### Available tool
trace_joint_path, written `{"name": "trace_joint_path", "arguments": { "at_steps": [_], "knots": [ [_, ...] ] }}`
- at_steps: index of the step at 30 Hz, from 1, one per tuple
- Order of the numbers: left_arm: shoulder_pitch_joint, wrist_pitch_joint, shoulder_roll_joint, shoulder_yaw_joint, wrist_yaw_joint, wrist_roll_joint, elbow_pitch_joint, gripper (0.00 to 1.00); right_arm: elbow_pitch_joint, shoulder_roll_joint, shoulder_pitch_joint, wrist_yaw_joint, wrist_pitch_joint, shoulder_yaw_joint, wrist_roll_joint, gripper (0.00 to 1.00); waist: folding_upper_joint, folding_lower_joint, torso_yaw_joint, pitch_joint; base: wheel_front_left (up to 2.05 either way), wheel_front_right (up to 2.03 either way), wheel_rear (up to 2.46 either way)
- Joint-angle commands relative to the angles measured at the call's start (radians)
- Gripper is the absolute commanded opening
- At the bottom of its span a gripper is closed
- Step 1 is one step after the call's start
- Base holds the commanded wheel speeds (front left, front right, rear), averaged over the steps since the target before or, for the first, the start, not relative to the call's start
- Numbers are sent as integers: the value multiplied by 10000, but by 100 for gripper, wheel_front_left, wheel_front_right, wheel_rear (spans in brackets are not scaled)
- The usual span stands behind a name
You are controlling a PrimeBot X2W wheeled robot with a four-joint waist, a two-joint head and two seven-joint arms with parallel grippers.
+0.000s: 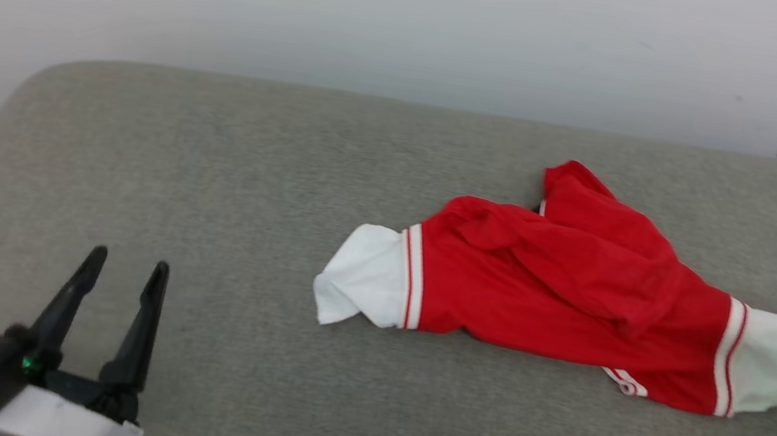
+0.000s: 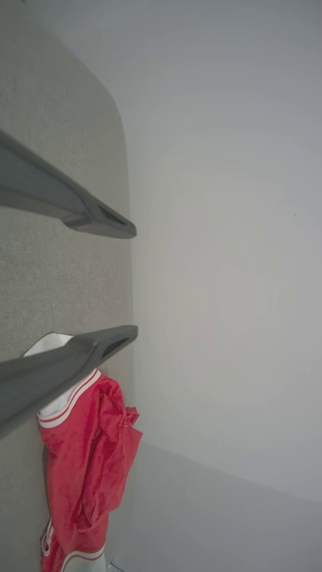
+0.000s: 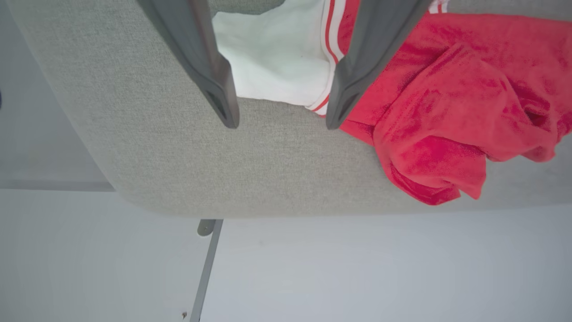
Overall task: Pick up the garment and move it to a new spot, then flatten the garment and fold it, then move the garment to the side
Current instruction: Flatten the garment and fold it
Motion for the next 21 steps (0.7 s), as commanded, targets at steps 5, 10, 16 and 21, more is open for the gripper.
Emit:
{"name": "trace_joint_path", "arguments": {
  "at_steps": [5, 10, 16, 21],
  "knots": [
    [-413, 694, 492, -632, -36, -668, -263, 100, -1134, 590, 775, -3, -1125, 13, -99, 100, 0, 0, -641, 140, 0, 0, 0],
    [-791, 1550, 1242, -1374, -36, -1237, -442, 100, -2098, 1300, 1359, -3, -1992, -12, -278, 100, 0, 0, -1058, 310, 0, 0, 0],
    [-1640, 3252, 2043, -2056, -36, -2462, -61, 100, -2990, 1948, 1821, -3, -2278, -129, -355, 100, 0, 0, -1460, 559, 0, 0, 0],
    [-2734, 5109, 2377, -2340, -36, -3713, 735, 100, -3502, 2209, 1889, -3, -2211, -131, -350, 100, 0, 0, -1716, 799, 0, 0, 0]
  ]
}}
